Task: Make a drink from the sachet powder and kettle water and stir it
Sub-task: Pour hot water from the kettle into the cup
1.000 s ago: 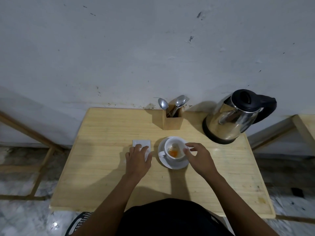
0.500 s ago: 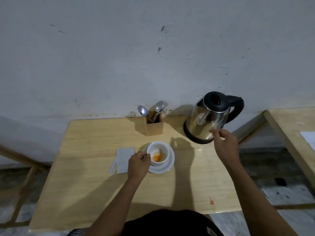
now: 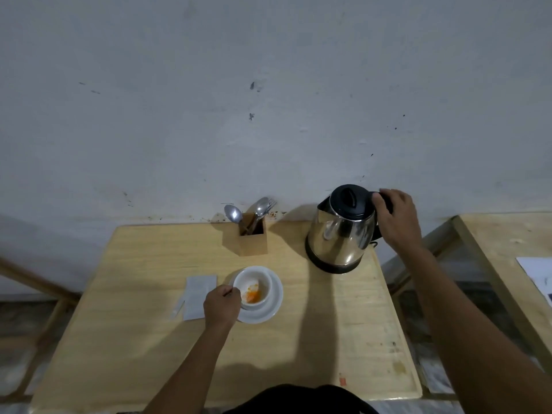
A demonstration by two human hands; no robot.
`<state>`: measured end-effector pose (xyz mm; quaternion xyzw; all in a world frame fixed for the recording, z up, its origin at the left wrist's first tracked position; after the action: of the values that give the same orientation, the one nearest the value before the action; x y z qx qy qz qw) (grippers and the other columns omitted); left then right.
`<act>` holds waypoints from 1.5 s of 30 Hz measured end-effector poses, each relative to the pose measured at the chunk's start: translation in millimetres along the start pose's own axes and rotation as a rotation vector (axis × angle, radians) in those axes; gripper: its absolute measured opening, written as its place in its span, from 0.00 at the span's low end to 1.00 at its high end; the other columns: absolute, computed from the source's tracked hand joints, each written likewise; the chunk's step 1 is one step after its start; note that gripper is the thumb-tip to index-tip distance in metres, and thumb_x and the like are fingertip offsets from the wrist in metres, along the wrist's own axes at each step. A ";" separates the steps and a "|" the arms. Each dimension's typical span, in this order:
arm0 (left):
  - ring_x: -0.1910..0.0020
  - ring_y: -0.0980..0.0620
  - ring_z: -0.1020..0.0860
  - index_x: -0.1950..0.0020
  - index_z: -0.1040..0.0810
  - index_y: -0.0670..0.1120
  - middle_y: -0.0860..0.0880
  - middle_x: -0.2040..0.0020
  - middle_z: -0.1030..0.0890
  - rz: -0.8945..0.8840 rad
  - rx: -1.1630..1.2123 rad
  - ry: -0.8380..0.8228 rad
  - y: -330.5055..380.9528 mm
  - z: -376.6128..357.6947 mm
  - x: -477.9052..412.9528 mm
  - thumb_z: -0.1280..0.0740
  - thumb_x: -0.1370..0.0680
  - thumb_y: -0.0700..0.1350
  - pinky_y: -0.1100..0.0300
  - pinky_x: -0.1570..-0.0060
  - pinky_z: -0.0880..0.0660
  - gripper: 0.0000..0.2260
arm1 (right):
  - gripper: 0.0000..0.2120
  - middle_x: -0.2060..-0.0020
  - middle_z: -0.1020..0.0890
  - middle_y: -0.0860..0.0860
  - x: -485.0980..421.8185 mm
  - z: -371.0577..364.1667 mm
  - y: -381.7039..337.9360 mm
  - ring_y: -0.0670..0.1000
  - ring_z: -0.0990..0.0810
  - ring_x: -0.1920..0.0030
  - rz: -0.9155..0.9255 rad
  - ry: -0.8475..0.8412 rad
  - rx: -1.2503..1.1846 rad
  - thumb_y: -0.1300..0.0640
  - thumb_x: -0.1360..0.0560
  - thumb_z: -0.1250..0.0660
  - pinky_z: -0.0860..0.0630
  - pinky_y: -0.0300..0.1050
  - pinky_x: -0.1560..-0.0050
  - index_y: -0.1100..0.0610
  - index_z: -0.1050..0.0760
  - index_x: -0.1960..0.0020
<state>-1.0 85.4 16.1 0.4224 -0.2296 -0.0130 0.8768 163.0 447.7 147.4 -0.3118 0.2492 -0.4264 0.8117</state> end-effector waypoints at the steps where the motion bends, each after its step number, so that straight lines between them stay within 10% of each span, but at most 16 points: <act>1: 0.70 0.49 0.32 0.68 0.26 0.38 0.43 0.70 0.29 0.006 -0.002 0.010 1.7 -0.7 1.0 0.38 0.25 0.39 0.58 0.70 0.36 0.12 | 0.21 0.35 0.28 0.54 -8.0 -0.3 1.8 0.53 0.29 0.35 0.009 -0.021 -0.003 0.41 0.20 0.44 0.33 0.51 0.37 0.53 0.26 0.36; 11: 0.73 0.51 0.36 0.76 0.37 0.46 0.49 0.76 0.35 0.021 -0.114 0.127 13.3 -4.0 7.1 0.38 0.26 0.37 0.57 0.72 0.40 0.19 | 0.27 0.75 0.30 0.52 -56.3 -1.3 32.3 0.50 0.31 0.71 -0.043 -0.174 -0.226 0.42 0.21 0.38 0.34 0.45 0.66 0.61 0.29 0.70; 17: 0.73 0.50 0.37 0.75 0.39 0.44 0.49 0.76 0.37 0.054 -0.143 0.175 12.3 -7.8 7.4 0.39 0.26 0.36 0.56 0.70 0.40 0.18 | 0.32 0.77 0.25 0.61 -75.4 -7.3 49.0 0.56 0.25 0.73 -0.051 -0.297 -0.335 0.41 0.24 0.34 0.28 0.46 0.63 0.67 0.27 0.74; 32: 0.70 0.50 0.30 0.71 0.28 0.42 0.47 0.73 0.28 0.056 -0.094 0.127 6.9 -6.8 6.6 0.38 0.24 0.39 0.58 0.67 0.34 0.14 | 0.27 0.85 0.40 0.45 -62.6 -2.8 47.6 0.46 0.41 0.81 -0.026 -0.047 -0.384 0.59 0.23 0.35 0.43 0.38 0.77 0.55 0.40 0.79; 45: 0.62 0.48 0.23 0.63 0.21 0.43 0.46 0.66 0.21 0.001 0.022 0.058 3.1 -0.8 6.5 0.35 0.23 0.42 0.57 0.62 0.31 0.09 | 0.25 0.81 0.40 0.51 -44.3 26.0 -57.8 0.51 0.41 0.78 0.268 -0.133 -0.272 0.48 0.28 0.36 0.42 0.44 0.72 0.58 0.40 0.78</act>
<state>4.6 86.6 20.6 0.4321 -0.2046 0.0022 0.8783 126.7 467.3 212.8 -0.4101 0.2895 -0.2553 0.8264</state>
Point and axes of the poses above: each hand's wrist, its own x-axis away from the middle knuckle, its own z-axis out of the back of the hand, y = z × x, the point moved 5 cm from there along -x, towards the middle knuckle
